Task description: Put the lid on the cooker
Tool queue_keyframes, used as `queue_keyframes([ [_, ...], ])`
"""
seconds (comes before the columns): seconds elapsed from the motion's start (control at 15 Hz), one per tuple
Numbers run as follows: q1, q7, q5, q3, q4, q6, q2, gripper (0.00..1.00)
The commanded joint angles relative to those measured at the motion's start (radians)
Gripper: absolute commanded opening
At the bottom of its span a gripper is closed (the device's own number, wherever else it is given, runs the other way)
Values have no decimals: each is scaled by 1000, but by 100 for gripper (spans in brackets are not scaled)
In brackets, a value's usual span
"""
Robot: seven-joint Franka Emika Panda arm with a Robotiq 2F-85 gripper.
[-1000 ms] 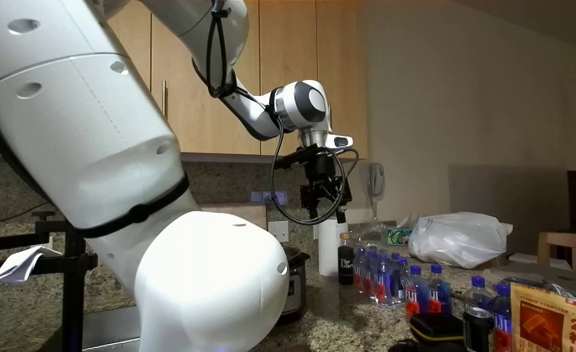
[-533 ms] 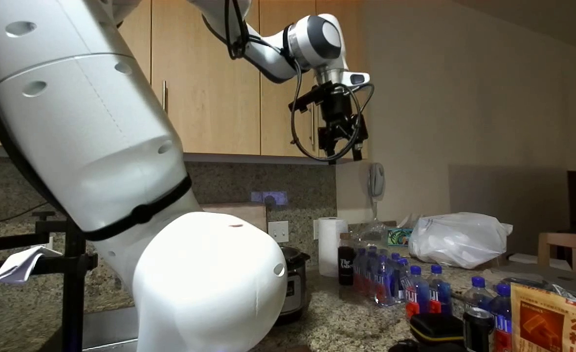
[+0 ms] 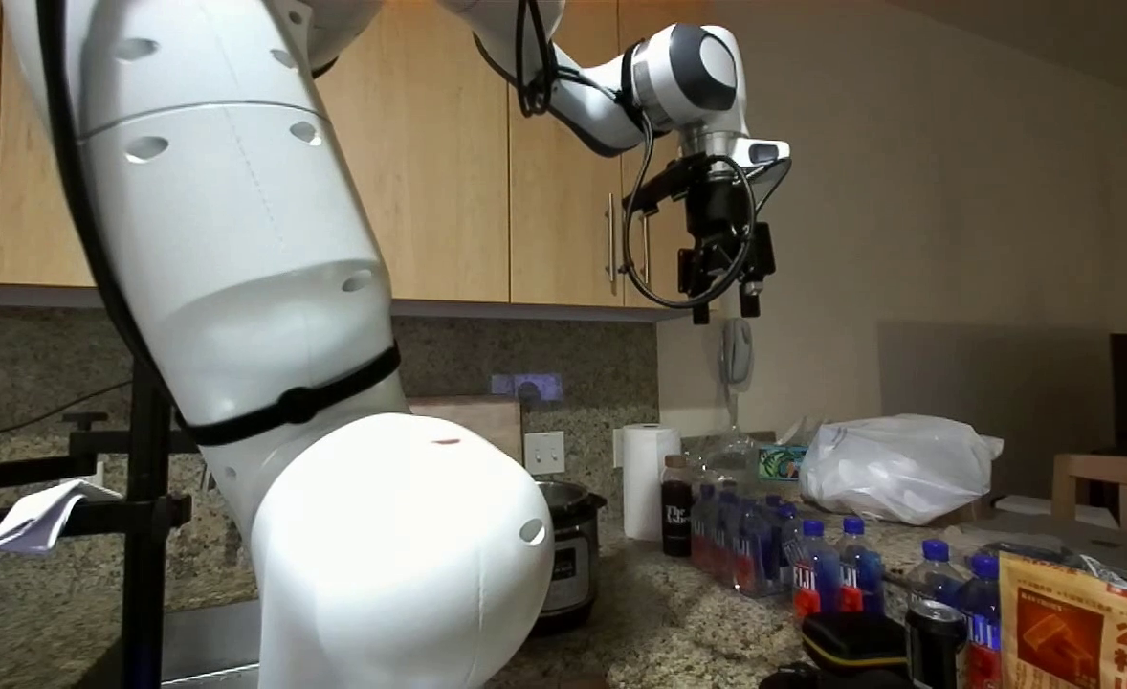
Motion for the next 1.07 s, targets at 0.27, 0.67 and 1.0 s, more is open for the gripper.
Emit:
queue_keyframes([
  [0.27, 2, -19, 7, -20, -7, 38, 47, 100],
  [0.67, -22, -22, 32, -106, -100, 246, 143, 100],
  [1.0, -52, -1, 3, -156, -263, 527, 216, 100],
])
